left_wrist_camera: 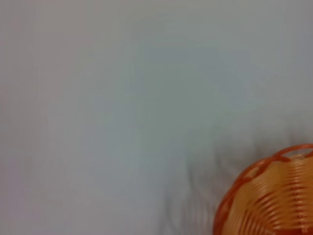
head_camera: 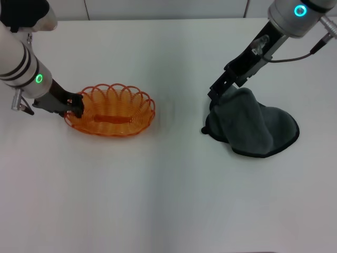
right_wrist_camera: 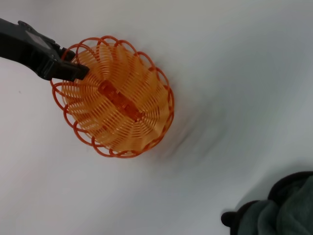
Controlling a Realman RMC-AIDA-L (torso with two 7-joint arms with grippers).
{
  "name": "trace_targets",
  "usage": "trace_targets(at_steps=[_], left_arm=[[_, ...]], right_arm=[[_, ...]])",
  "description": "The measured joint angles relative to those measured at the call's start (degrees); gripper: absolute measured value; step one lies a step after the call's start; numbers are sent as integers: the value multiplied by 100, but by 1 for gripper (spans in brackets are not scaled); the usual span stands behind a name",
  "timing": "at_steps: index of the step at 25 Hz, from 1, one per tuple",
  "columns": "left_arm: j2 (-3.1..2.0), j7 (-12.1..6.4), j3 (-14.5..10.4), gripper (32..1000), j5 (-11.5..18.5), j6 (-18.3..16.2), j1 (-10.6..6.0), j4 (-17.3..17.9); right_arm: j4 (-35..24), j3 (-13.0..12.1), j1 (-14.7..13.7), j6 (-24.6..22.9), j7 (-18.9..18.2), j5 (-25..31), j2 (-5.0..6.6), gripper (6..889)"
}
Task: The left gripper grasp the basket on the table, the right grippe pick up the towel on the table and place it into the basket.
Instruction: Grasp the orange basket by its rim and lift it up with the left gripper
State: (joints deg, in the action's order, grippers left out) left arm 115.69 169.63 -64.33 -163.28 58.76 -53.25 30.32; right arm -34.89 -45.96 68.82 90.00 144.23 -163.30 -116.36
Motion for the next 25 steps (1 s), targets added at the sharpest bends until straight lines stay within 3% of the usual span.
trace_targets(at_steps=[7, 13, 25], left_arm=[[39, -3, -18, 316, -114, -54, -6, 1], [49, 39, -228, 204, -116, -53, -19, 9], [35, 6, -229, 166, -111, 26, -24, 44]], right_arm=[[0, 0, 14, 0, 0, 0, 0, 865], [0, 0, 17, 0, 0, 0, 0, 865], [0, 0, 7, -6, 0, 0, 0, 865]])
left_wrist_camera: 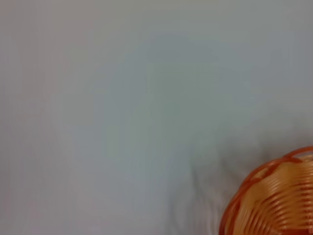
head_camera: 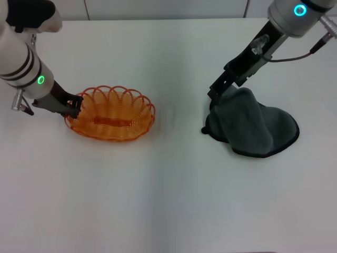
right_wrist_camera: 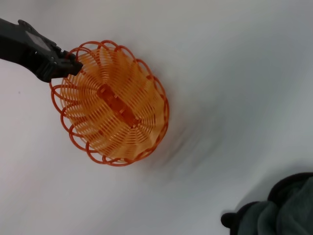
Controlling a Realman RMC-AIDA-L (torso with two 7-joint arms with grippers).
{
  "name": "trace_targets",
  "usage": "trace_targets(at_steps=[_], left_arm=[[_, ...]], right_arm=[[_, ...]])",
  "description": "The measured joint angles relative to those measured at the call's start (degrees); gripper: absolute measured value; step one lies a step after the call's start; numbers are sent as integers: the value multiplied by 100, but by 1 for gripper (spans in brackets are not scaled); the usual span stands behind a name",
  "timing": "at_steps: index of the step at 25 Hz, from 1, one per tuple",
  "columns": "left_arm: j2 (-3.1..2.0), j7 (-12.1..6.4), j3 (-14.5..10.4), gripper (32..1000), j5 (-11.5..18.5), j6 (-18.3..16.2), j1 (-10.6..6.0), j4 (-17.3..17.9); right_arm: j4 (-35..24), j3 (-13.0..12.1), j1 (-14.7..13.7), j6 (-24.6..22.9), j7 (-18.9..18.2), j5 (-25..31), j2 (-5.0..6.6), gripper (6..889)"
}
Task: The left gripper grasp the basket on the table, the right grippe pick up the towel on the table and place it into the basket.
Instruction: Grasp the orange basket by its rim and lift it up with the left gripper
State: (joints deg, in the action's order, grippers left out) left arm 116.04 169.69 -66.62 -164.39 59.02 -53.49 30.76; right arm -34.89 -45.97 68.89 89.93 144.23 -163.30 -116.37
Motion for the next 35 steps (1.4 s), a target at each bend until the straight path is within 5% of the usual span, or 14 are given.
trace_targets(at_steps=[11, 17, 23, 26, 35], left_arm=[[-78, -101, 71, 159, 139, 190, -4, 63], [-294, -449, 95, 129, 1004, 452, 28, 103], [-446, -638, 126, 100, 1468, 550, 110, 109], [-538, -894, 326, 99, 1806, 646, 184, 109], [-698, -1297, 1007, 99, 2149, 865, 377, 109]], right_arm=[[16, 0, -11, -49, -8, 0, 0, 864], [18, 0, -15, -49, -9, 0, 0, 864], [22, 7, -35, -48, -14, 0, 0, 864], [26, 30, -35, -47, -44, 0, 0, 864], [25, 43, -46, -46, -51, 0, 0, 864]])
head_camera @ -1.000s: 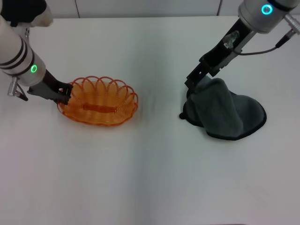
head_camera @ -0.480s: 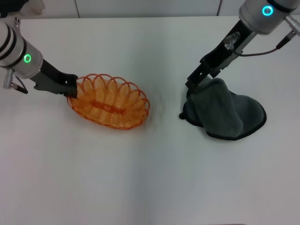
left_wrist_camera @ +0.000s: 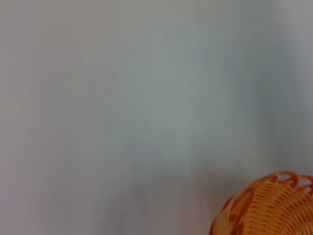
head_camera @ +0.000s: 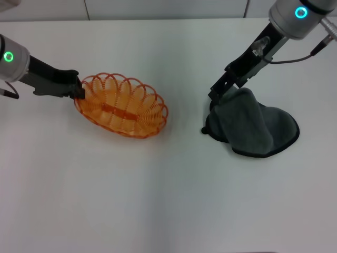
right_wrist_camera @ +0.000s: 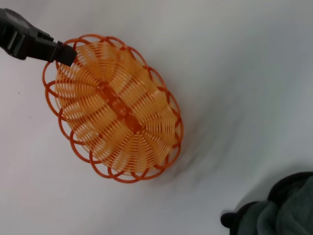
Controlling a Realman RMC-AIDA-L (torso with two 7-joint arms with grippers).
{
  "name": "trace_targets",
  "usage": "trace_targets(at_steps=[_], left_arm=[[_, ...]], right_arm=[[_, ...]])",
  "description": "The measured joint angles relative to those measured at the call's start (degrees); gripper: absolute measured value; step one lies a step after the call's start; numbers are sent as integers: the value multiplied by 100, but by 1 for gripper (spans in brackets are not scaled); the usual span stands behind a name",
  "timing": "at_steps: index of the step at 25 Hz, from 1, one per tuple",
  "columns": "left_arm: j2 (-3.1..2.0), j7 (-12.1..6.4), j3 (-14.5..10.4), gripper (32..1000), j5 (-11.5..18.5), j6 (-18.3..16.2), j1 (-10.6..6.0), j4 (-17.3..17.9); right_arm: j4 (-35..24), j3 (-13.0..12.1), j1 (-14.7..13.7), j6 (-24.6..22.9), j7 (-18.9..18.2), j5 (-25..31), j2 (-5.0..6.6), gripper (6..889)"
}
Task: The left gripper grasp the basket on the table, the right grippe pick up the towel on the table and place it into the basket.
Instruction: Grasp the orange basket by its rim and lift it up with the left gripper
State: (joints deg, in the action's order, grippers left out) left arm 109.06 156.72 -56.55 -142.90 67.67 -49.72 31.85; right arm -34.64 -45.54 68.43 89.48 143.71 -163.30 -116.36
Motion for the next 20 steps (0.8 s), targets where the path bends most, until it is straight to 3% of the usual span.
trace_targets(at_steps=[6, 11, 19, 20], left_arm=[[-194, -174, 62, 99, 619, 50, 190, -2], [-416, -364, 117, 99, 1327, 151, 384, -116], [-622, -550, 352, 99, 1770, 547, 574, -138], [-622, -550, 352, 99, 1770, 547, 574, -138]], right_arm=[[-1, 1, -18, 0, -1, 0, 0, 864], [7, 1, -31, 0, -8, 137, 5, 863], [-18, 10, -99, 41, -10, 221, 35, 863], [-19, 10, -104, 50, -10, 222, 35, 863]])
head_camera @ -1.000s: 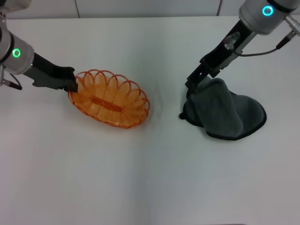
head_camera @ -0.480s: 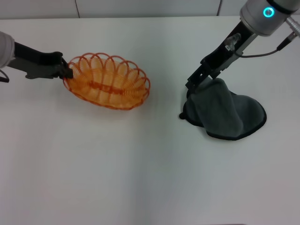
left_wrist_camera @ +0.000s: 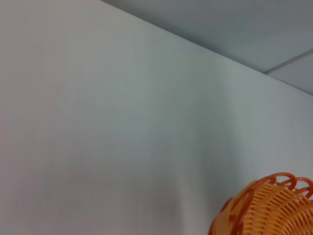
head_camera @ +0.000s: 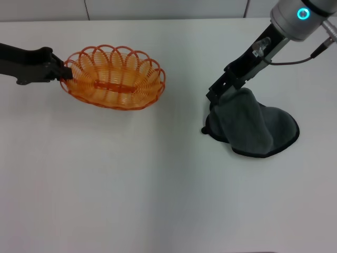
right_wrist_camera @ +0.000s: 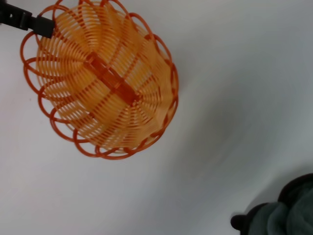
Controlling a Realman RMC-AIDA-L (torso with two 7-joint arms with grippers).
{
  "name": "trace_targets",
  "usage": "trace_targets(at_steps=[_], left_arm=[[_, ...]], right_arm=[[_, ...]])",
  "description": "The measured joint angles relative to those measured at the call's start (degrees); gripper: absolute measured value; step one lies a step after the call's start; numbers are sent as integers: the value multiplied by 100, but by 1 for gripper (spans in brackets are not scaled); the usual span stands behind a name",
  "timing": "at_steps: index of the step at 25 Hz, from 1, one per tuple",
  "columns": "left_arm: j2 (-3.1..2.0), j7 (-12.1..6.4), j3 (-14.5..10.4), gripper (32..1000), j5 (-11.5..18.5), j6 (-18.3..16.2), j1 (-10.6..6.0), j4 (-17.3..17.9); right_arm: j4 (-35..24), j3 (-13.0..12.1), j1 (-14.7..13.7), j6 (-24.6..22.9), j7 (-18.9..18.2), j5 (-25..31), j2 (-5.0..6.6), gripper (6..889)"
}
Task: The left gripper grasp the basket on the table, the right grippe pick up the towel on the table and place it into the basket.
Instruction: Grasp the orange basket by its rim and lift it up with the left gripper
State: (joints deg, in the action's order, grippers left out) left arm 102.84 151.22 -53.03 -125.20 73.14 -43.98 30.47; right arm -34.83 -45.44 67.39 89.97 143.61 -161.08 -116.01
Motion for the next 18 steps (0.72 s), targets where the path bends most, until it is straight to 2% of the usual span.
trace_targets(at_steps=[1, 5, 7, 9, 14, 18], left_arm=[[-59, -75, 2, 99, 114, 158, 29, 6], [-158, -256, 4, 99, 347, 441, 83, 29], [-186, -350, 4, 99, 408, 584, 84, 36], [-200, -403, 4, 99, 450, 721, 81, 47], [-232, -410, 9, 99, 479, 875, 63, 78], [-249, -421, 13, 99, 610, 1028, 55, 111]], right_arm=[[-3, 0, -8, 5, 0, 2, 2, 863], [-8, 7, -75, 37, 0, 10, 26, 863], [-12, 35, -118, 64, 0, 11, 60, 863], [-13, 71, -156, 70, 2, 12, 97, 863], [-16, 78, -210, 78, 29, 15, 213, 863], [-16, 80, -230, 78, 48, 16, 285, 863]])
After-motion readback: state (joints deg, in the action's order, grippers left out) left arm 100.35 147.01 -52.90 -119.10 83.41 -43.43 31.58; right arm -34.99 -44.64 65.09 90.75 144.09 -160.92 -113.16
